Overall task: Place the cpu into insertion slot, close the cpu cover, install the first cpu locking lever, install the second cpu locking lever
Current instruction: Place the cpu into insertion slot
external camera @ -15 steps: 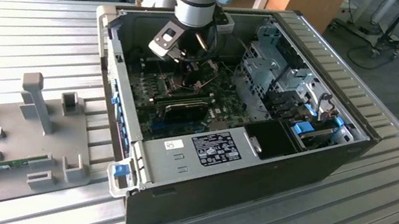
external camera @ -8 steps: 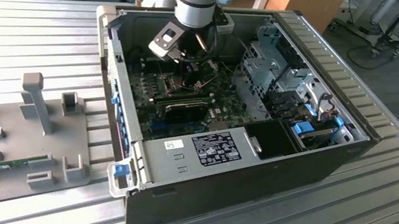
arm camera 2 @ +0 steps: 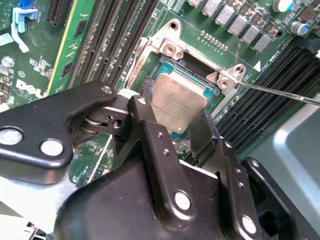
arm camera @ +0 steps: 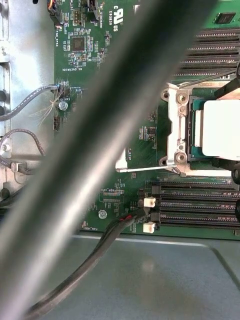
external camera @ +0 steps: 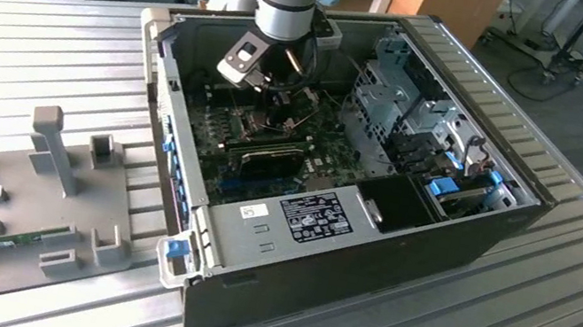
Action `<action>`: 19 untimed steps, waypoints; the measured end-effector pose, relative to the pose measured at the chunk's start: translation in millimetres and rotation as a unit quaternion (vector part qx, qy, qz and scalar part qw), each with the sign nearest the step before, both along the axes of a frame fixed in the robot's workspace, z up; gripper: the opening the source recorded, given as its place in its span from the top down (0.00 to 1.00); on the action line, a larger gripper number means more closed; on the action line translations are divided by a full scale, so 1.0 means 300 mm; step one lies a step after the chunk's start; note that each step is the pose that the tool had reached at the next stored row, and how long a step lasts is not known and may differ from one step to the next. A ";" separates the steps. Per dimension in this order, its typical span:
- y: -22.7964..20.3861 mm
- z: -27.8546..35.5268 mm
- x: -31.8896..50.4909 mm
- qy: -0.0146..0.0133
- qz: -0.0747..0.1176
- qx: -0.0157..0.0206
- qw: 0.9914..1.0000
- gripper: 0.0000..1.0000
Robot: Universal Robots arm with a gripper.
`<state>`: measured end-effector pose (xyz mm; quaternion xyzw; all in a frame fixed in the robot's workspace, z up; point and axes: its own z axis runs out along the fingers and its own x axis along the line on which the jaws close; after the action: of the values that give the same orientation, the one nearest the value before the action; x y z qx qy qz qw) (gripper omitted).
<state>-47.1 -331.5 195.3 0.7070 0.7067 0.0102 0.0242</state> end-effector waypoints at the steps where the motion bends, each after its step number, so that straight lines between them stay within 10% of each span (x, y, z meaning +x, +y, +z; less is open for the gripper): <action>1: 0.000 0.000 0.000 0.000 0.000 0.000 1.000 0.47; 19: 0.000 0.019 0.000 0.000 0.000 -0.001 1.000 0.47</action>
<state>-47.0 -331.4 201.0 0.7069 0.7068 0.0095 0.0251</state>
